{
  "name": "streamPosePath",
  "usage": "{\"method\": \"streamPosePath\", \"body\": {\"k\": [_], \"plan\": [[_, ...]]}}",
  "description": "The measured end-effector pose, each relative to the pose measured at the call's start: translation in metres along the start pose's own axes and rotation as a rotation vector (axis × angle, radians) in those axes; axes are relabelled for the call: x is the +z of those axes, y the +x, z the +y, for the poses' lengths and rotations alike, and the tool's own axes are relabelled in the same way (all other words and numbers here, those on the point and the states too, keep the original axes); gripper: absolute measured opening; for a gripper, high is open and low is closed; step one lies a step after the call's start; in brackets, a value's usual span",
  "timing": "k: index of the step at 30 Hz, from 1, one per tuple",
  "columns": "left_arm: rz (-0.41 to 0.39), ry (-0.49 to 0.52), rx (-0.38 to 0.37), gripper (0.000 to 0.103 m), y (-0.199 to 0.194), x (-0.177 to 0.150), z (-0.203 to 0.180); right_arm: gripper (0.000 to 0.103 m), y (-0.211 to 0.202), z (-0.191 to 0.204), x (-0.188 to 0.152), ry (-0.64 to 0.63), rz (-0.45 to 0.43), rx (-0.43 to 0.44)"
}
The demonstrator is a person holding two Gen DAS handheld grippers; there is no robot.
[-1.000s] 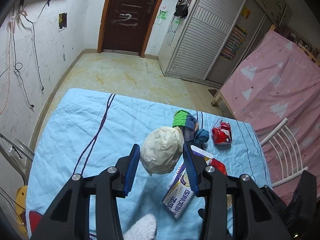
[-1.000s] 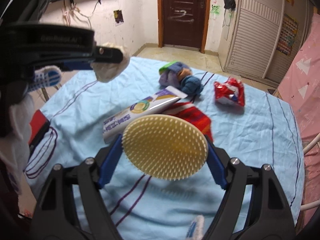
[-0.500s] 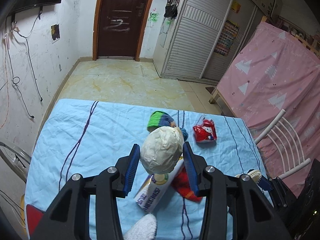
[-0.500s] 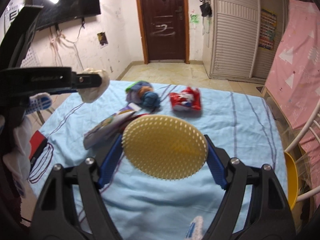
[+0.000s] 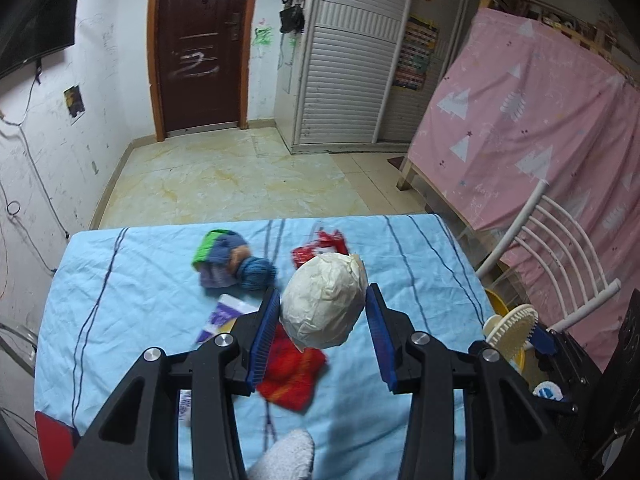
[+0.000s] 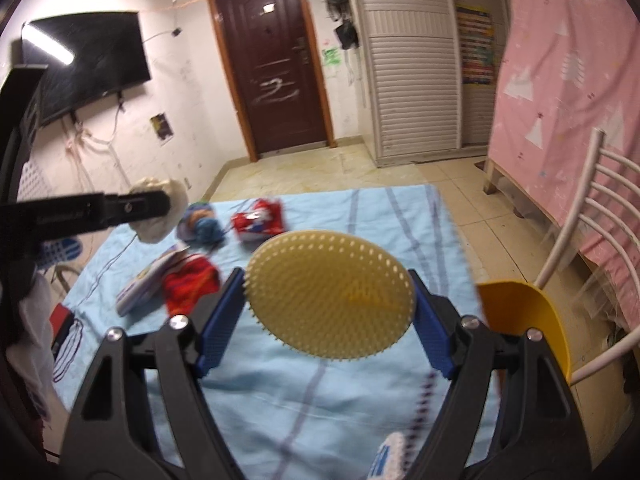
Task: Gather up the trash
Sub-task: 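Carry the paper ball and brush to the yellow bin and open both tools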
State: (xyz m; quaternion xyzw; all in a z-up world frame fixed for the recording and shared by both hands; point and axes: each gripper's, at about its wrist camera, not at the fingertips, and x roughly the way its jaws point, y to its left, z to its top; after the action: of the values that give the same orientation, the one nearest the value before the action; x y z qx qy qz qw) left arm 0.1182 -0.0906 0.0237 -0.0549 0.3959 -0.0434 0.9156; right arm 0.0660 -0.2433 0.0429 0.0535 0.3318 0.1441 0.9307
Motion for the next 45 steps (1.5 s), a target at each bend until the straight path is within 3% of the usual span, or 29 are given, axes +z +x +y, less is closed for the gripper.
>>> {"method": "streamPosePath", "body": {"k": [12,20,26,34,38,45], "plan": [[0.026,0.131,-0.06,0.035,0.025,0.006,-0.096,0.076,-0.011,-0.096,-0.009,0.14,-0.035,-0.097],[-0.007,0.207,-0.191,0.035,0.038,0.011,-0.157,0.076,-0.005,-0.143,-0.02,0.182,-0.033,-0.169],[-0.001,0.229,-0.256,0.035,0.056,0.013,-0.188,0.076,0.008,-0.162,-0.03,0.189,-0.019,-0.203],[0.045,0.252,-0.263,0.035,0.091,0.014,-0.219,0.076,0.026,-0.184,-0.034,0.197,-0.012,-0.219],[0.067,0.264,-0.265,0.035,0.107,0.011,-0.23,0.087,0.035,-0.192,-0.037,0.198,-0.01,-0.222],[0.097,0.281,-0.277,0.035,0.129,0.009,-0.248,0.087,0.039,-0.202,-0.045,0.191,-0.004,-0.253]]}}
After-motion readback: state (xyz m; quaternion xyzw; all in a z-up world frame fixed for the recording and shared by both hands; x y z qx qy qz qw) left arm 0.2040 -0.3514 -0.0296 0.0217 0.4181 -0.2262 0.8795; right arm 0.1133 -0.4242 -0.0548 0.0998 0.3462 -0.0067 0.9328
